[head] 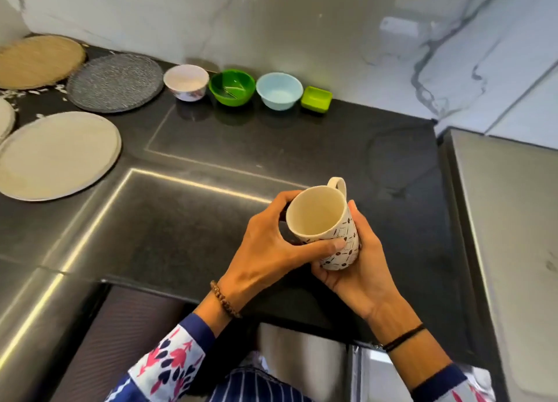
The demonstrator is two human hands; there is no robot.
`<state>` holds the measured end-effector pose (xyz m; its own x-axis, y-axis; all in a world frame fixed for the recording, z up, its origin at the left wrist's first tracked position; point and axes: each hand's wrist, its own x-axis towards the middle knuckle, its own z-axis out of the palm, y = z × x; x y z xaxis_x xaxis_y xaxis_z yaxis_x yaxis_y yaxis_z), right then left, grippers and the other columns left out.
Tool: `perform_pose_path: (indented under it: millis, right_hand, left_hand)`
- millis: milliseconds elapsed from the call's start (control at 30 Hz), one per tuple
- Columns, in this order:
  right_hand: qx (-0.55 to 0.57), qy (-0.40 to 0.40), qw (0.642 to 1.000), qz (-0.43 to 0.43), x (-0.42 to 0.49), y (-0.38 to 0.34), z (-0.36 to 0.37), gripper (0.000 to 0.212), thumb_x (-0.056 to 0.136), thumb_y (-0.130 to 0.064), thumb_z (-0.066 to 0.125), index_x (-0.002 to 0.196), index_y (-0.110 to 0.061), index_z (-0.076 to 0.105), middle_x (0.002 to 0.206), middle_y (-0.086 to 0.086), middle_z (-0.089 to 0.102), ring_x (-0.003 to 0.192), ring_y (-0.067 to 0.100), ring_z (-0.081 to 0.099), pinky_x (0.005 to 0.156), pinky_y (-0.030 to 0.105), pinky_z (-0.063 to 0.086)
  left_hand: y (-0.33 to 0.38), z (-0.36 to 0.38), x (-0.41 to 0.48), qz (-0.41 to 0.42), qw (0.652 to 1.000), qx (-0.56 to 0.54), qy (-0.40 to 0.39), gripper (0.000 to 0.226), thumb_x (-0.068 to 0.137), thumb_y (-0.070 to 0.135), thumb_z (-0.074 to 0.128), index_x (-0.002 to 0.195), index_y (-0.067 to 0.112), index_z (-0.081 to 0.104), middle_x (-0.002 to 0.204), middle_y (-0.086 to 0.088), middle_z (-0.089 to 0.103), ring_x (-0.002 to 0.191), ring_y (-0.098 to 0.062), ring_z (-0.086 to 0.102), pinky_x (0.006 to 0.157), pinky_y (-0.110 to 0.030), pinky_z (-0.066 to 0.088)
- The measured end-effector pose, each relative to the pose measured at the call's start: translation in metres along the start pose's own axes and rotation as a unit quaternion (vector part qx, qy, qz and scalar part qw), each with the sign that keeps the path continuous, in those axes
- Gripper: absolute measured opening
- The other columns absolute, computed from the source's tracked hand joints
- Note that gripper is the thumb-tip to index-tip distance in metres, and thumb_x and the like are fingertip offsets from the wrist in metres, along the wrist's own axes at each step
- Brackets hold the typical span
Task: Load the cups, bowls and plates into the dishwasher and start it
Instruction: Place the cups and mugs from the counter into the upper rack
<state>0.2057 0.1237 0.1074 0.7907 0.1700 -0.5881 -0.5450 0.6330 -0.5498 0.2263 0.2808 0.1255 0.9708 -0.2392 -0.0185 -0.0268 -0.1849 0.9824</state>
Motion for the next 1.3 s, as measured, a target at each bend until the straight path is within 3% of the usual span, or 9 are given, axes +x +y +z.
perform_pose_path:
  millis: [233,400,467,600,700,900,1067,1200,1300]
  right_hand:
    - [-0.042,0.014,0.997,-0.056,-0.091,0.004,-0.092,0.056,0.093,-0.065,0.046,0.111,-0.021,0.076,0.111,0.014,0.072,0.090,0.026,0.069,0.070,0.038,0.059]
    - [-0.032,0.032,0.996,-0.076,-0.168,0.017,-0.174,0.059,0.095,-0.063,0.041,0.116,-0.019,0.074,0.115,0.018,0.071,0.093,0.030,0.071,0.067,0.043,0.062]
    - [-0.026,0.047,0.995,-0.087,-0.198,0.025,-0.208,0.058,0.095,-0.062,0.041,0.111,-0.019,0.076,0.106,0.017,0.072,0.084,0.028,0.070,0.067,0.043,0.058]
    - [0.022,0.079,0.992,-0.095,-0.249,0.044,-0.265,0.062,0.094,-0.062,0.043,0.108,-0.009,0.073,0.081,0.014,0.067,0.051,0.020,0.063,0.040,0.026,0.050]
    - [0.028,0.126,0.985,-0.113,-0.273,0.060,-0.306,0.059,0.091,-0.064,0.048,0.104,-0.013,0.076,0.081,0.011,0.067,0.052,0.017,0.060,0.039,0.023,0.044]
    - [0.127,0.171,0.970,-0.115,-0.307,0.098,-0.380,0.049,0.094,-0.058,0.054,0.117,-0.019,0.074,0.117,0.015,0.067,0.095,0.028,0.062,0.057,0.028,0.056]
    - [0.142,0.284,0.941,-0.116,-0.330,0.125,-0.435,0.049,0.090,-0.052,0.060,0.122,-0.016,0.069,0.100,0.009,0.072,0.079,0.022,0.069,0.047,0.026,0.057]
    - [0.058,0.369,0.923,-0.098,-0.339,0.145,-0.491,0.048,0.090,-0.051,0.062,0.126,-0.019,0.066,0.098,0.003,0.072,0.081,0.018,0.065,0.046,0.022,0.051]
    - [-0.016,0.440,0.895,-0.067,-0.343,0.151,-0.530,0.051,0.088,-0.054,0.064,0.125,-0.018,0.065,0.096,0.002,0.075,0.083,0.022,0.069,0.049,0.023,0.053]
  left_hand:
    - [0.026,0.096,-0.070,-0.001,0.999,0.014,-0.051,0.074,0.061,0.033,0.091,0.125,0.027,0.054,0.114,0.013,0.066,0.106,-0.005,0.064,0.089,-0.023,0.054]
    - [0.031,0.179,-0.132,-0.015,0.994,0.004,-0.110,0.075,0.062,0.027,0.091,0.126,0.025,0.052,0.115,0.010,0.067,0.107,-0.008,0.065,0.091,-0.029,0.055]
    - [0.029,0.212,-0.153,-0.017,0.989,0.011,-0.145,0.074,0.064,0.027,0.091,0.126,0.025,0.052,0.116,0.009,0.066,0.108,-0.008,0.065,0.092,-0.032,0.055]
    - [0.023,0.268,-0.190,-0.031,0.977,0.032,-0.209,0.076,0.064,0.031,0.091,0.128,0.027,0.050,0.118,0.013,0.062,0.109,-0.001,0.061,0.091,-0.027,0.055]
    - [0.009,0.302,-0.208,-0.025,0.968,0.068,-0.239,0.083,0.060,0.044,0.091,0.131,0.032,0.049,0.120,0.016,0.053,0.110,0.001,0.057,0.087,-0.030,0.057]
    - [-0.028,0.360,-0.228,-0.021,0.930,0.101,-0.353,0.088,0.060,0.053,0.086,0.136,0.036,0.045,0.127,0.019,0.049,0.112,0.005,0.053,0.082,-0.017,0.054]
    - [-0.071,0.411,-0.238,-0.031,0.874,0.177,-0.451,0.089,0.066,0.054,0.083,0.141,0.037,0.037,0.134,0.020,0.050,0.117,0.004,0.052,0.096,-0.025,0.046]
    - [-0.111,0.440,-0.246,-0.033,0.812,0.239,-0.532,0.072,0.079,0.038,0.078,0.140,0.025,0.041,0.138,0.009,0.053,0.124,-0.001,0.049,0.092,-0.003,0.030]
    - [-0.138,0.454,-0.250,-0.029,0.782,0.273,-0.559,0.061,0.083,0.032,0.075,0.136,0.020,0.048,0.135,0.002,0.058,0.124,-0.006,0.051,0.100,-0.015,0.036]
